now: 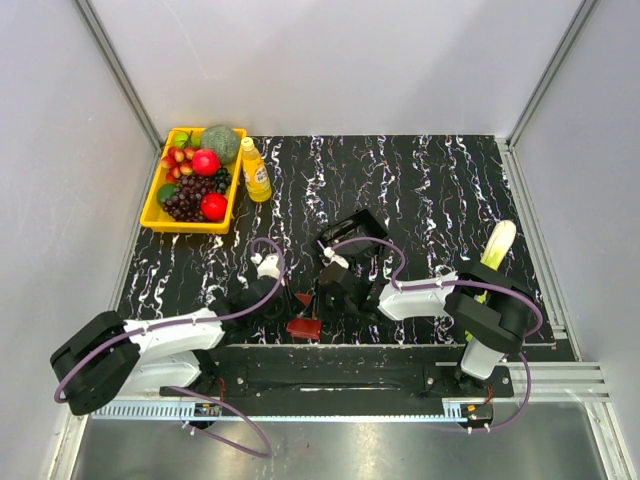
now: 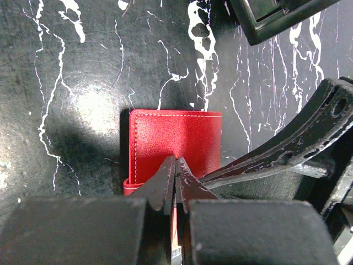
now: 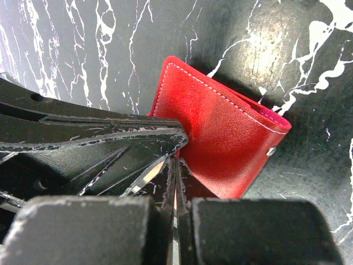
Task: Put the credit cards into the card holder
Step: Close the card holder at the center of the board.
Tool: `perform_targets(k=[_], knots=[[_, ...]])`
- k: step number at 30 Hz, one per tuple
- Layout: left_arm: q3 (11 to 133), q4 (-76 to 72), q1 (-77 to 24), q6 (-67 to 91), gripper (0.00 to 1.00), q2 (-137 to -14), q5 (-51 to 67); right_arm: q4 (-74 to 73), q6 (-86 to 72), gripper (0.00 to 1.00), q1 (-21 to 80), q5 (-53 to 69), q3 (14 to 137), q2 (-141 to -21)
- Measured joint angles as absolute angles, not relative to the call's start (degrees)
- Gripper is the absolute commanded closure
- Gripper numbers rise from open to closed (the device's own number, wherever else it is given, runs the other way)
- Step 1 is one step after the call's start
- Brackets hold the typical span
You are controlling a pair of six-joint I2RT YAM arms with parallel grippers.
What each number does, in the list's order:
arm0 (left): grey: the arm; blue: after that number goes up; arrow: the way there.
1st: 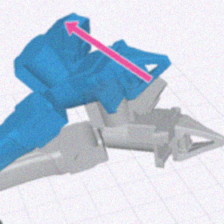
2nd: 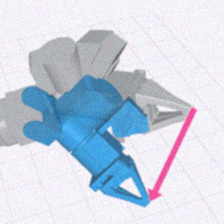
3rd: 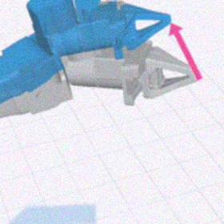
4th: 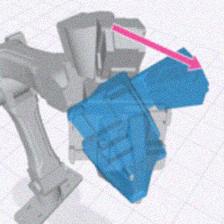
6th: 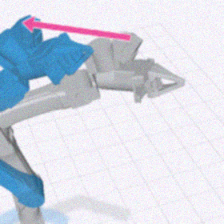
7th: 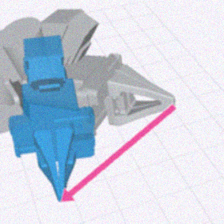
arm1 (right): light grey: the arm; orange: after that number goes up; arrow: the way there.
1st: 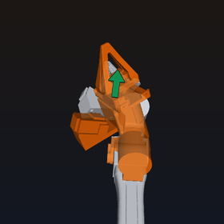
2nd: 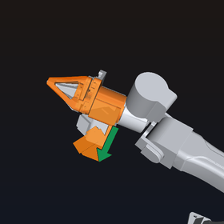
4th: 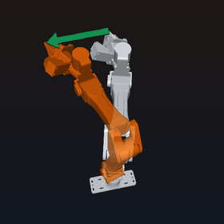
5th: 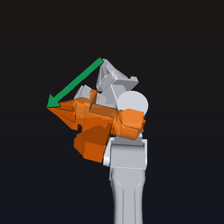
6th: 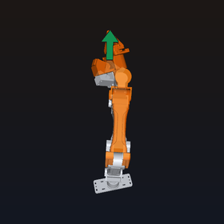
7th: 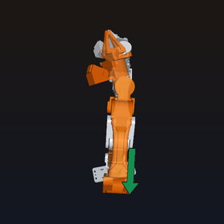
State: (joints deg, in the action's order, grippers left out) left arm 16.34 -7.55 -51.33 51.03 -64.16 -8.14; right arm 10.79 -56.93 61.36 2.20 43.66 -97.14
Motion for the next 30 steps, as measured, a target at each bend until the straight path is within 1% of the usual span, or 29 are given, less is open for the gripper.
perform_targets(k=[6, 10, 13, 20, 23, 30], knots=[[16.0, -5.8, -52.0, 51.5, 1.00, -61.4, -9.7, 11.0, -56.9, 1.00, 61.3, 2.2, 43.6, -97.1], [16.5, 2.4, -52.2, 50.1, 1.00, -52.9, -11.7, 11.1, -56.9, 1.00, 61.3, 2.2, 43.6, -97.1], [18.6, 6.6, -52.1, 49.2, 1.00, -50.3, -12.3, 11.1, -56.9, 1.00, 61.3, 2.2, 43.6, -97.1], [17.8, 6.8, -52.1, 49.4, 1.00, -51.4, -10.7, 11.1, -56.9, 1.00, 61.3, 2.2, 43.6, -97.1], [15.8, 3.9, -52.2, 50.6, 1.00, -55.3, -9.7, 11.2, -56.9, 1.00, 61.3, 2.1, 43.6, -97.1], [15.8, -2.3, -53.5, 51.6, 1.00, -59.5, -10.5, 10.6, -56.8, 1.00, 60.7, 1.9, 43.5, -97.0]])
